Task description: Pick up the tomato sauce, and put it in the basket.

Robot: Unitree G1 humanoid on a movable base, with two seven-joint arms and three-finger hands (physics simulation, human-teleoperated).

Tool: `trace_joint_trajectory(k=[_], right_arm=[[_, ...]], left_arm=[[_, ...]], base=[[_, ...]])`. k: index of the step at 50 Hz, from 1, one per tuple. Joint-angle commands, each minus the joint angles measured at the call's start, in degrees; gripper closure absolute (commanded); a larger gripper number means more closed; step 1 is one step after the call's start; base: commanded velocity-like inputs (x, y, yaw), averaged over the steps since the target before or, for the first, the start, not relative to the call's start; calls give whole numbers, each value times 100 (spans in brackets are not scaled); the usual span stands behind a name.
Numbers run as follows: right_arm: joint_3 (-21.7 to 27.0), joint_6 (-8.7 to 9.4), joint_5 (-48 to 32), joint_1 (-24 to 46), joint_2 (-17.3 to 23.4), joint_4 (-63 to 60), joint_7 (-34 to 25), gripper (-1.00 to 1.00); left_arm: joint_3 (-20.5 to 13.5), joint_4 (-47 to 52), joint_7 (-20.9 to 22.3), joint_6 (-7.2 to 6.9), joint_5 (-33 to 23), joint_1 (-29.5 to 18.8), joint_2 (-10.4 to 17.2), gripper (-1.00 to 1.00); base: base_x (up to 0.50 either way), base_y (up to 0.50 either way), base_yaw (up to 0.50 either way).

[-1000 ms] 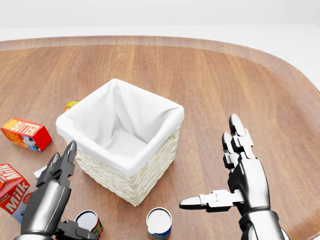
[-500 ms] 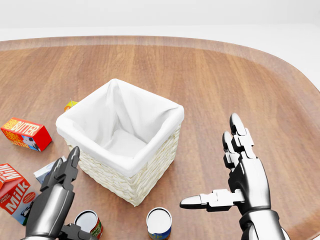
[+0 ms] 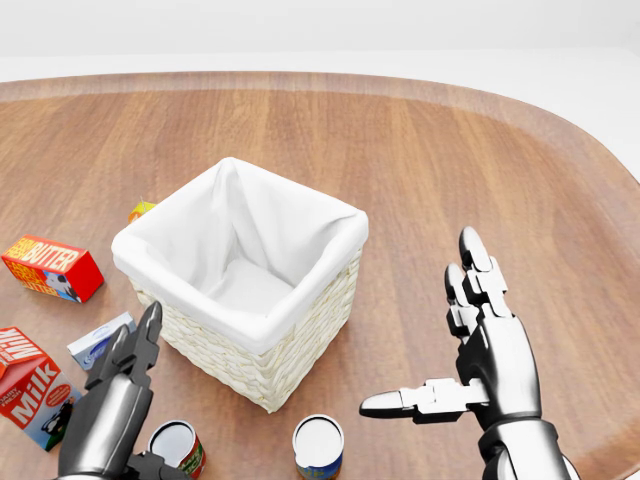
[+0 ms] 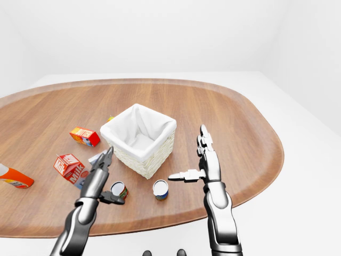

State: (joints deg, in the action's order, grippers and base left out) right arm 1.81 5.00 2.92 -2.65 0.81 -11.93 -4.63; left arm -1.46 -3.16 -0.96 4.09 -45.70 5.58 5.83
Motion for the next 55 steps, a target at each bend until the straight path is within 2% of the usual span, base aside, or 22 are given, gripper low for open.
trace_joint_trajectory(k=[1,9,12,30,35,39,44,55], right_arm=[[5,0,5,4,1,10,0,-100],[6,0,6,0,2,-4,0,-100],[1,0,0,-1,1,7,-1,-100],[17,0,6,3,6,-9,-6,-100],[15,0,5,-7,7,-67,-5,-100],[22,0,9,9,7,-40,-4,-100],[15,0,5,13,4,-39,0,-100],[9,0,3,7,3,27,-4,-100]], left_arm=[[-4,-274,-132,73,8,-80,35,-100],[-4,-321,-149,72,-2,-80,47,-100],[11,-508,-280,91,-5,-97,56,-100],[19,-636,-289,91,-15,-158,78,-100],[38,-909,-453,91,-24,-211,96,-100],[32,-829,-381,91,-19,-216,98,-100],[68,-1137,-574,91,-43,-265,113,-100],[65,-1205,-565,91,-40,-316,132,-100]], base=[[0,0,0],[0,0,0],[0,0,0],[0,0,0],[0,0,0],[0,0,0],[0,0,0],[0,0,0]])
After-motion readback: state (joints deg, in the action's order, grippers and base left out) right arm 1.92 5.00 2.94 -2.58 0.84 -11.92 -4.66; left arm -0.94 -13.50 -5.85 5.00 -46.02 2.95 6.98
